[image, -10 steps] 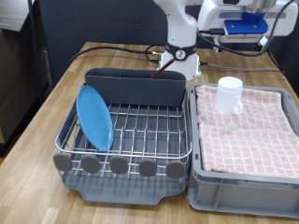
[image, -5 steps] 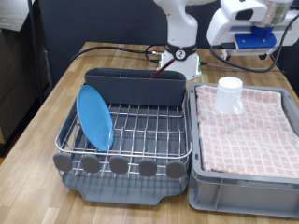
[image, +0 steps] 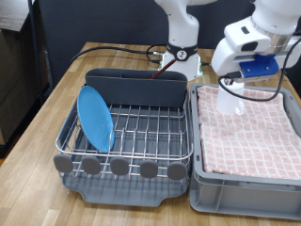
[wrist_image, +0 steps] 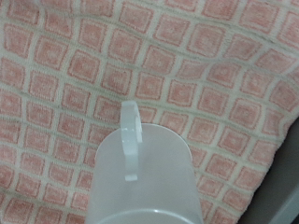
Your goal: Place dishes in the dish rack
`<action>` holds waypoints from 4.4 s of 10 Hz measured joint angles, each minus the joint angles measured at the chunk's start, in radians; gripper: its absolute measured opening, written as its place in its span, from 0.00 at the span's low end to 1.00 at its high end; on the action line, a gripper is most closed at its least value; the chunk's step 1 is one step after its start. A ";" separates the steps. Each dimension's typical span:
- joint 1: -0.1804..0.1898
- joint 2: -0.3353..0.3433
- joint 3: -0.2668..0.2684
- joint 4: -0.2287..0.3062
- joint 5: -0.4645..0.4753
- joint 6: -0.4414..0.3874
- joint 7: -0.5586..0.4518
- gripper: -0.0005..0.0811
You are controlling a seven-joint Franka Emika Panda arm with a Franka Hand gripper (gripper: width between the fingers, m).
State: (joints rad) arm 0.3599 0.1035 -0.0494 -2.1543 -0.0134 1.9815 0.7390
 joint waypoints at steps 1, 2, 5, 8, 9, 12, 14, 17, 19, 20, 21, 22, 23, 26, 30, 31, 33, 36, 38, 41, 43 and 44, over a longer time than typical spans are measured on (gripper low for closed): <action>0.000 0.015 0.001 -0.013 0.025 0.028 -0.008 0.99; -0.001 0.025 -0.001 -0.017 0.046 0.044 -0.016 0.99; -0.001 0.025 0.005 -0.018 0.024 0.051 -0.012 0.99; 0.003 0.027 0.037 -0.038 0.011 0.088 0.022 0.99; 0.005 0.030 0.046 -0.048 -0.008 0.096 0.040 0.99; 0.005 0.046 0.062 -0.070 -0.052 0.113 0.065 0.99; 0.005 0.058 0.063 -0.091 -0.065 0.146 0.065 0.99; 0.005 0.069 0.061 -0.123 -0.075 0.191 0.063 0.99; 0.005 0.071 0.060 -0.147 -0.077 0.220 0.059 0.99; 0.005 0.071 0.059 -0.159 -0.080 0.238 0.059 0.99; 0.005 0.071 0.059 -0.172 -0.083 0.255 0.059 0.99; 0.005 0.071 0.059 -0.182 -0.083 0.267 0.057 0.85; 0.005 0.071 0.059 -0.190 -0.083 0.272 0.054 0.85; 0.005 0.071 0.059 -0.194 -0.070 0.268 0.050 0.47; 0.005 0.066 0.062 -0.188 -0.045 0.230 0.050 0.09; 0.005 0.060 0.063 -0.181 -0.038 0.210 0.052 0.09; 0.005 0.036 0.066 -0.169 -0.028 0.169 0.059 0.09; 0.005 -0.014 0.069 -0.148 -0.011 0.118 0.101 0.09; 0.005 -0.062 0.064 -0.141 -0.003 0.122 0.143 0.09; 0.000 -0.127 0.045 -0.137 -0.010 0.177 0.096 0.09; 0.000 -0.117 0.044 -0.131 -0.058 0.174 0.102 0.09; -0.003 -0.107 0.034 -0.111 -0.086 0.175 0.103 0.09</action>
State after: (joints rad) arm 0.3570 -0.0032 -0.0152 -2.2655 -0.0990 2.1565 0.8424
